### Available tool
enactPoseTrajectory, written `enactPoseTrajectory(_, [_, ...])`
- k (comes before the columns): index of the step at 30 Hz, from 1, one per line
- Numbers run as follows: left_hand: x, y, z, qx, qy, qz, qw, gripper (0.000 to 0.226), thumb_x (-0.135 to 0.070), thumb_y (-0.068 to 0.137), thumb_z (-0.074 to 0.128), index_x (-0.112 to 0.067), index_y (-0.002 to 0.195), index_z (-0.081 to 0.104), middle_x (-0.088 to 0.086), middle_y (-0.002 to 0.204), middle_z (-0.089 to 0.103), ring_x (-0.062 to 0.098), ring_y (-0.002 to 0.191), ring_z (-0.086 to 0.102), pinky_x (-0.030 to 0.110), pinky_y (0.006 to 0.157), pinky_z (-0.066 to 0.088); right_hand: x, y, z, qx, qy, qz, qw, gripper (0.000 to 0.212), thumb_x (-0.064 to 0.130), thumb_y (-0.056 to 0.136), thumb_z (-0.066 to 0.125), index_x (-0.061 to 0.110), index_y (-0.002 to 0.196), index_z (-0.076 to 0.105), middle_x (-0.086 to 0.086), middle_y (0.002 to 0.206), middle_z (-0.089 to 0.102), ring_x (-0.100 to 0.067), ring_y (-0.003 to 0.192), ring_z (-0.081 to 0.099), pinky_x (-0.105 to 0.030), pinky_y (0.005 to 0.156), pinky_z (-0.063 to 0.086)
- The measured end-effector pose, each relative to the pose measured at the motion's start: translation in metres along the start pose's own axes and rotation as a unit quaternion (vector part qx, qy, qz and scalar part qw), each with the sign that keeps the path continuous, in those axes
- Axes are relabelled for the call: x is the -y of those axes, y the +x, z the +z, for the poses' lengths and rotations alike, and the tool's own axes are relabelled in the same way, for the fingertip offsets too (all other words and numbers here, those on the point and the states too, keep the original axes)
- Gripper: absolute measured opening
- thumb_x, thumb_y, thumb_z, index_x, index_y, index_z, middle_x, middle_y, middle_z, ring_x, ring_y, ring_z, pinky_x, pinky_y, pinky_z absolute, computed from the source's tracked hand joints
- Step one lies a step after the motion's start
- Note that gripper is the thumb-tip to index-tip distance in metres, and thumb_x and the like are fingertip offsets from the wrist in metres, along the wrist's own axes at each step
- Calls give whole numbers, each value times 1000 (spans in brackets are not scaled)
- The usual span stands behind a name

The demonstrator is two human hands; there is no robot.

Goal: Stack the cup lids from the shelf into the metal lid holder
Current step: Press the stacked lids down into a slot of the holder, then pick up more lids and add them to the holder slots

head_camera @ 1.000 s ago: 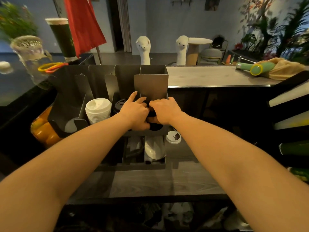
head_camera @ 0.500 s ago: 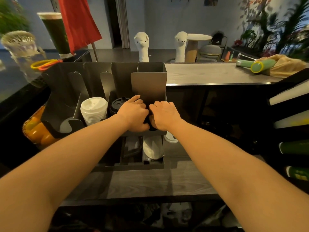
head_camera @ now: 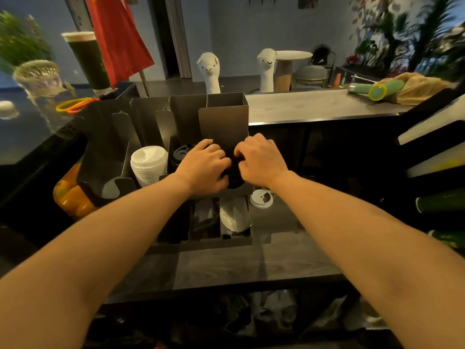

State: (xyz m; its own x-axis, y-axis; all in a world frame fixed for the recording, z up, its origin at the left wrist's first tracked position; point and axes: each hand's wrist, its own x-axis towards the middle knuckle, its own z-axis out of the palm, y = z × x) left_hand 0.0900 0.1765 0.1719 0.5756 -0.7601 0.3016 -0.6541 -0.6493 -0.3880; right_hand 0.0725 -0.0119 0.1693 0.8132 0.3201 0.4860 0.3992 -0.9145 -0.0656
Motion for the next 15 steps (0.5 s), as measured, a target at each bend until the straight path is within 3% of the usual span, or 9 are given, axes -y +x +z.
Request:
enactPoseTrajectory(3, [-10,-8,-5,-28,-28,7,999,42,-46,90,37,-21,97,69,0,92,68,19,94,62,36,90,46,-2,-22,-4,-42,62,36,997,23,17,82,59,17,105,60,1,96,56,-17,92,46,-32,73,44])
enactPoseTrajectory(8, [-50,-19,-3,-4,-96,0,995,26,-41,92,50,-20,94,66,-2,84,62,17,81,57,32,71,47,-10,-76,6,21,71,127,989,20,19,86,61,21,105,55,6,94,49,-17,92,45,-36,76,48])
enactPoseTrajectory(11, [-82,-21,7,34,-145,-9,989,23,-40,91,53,-21,98,66,-3,86,61,18,84,56,29,67,45,-16,-109,15,69,67,171,981,24,25,88,63,22,110,55,4,100,55,-20,99,49,-35,79,47])
enactPoseTrajectory(15, [-122,-16,24,110,-179,0,978,31,-42,93,53,-25,117,64,-2,108,63,19,102,57,33,77,48,-27,-146,24,147,62,223,962,29,27,91,60,22,119,54,1,113,59,-23,111,50,-36,82,44])
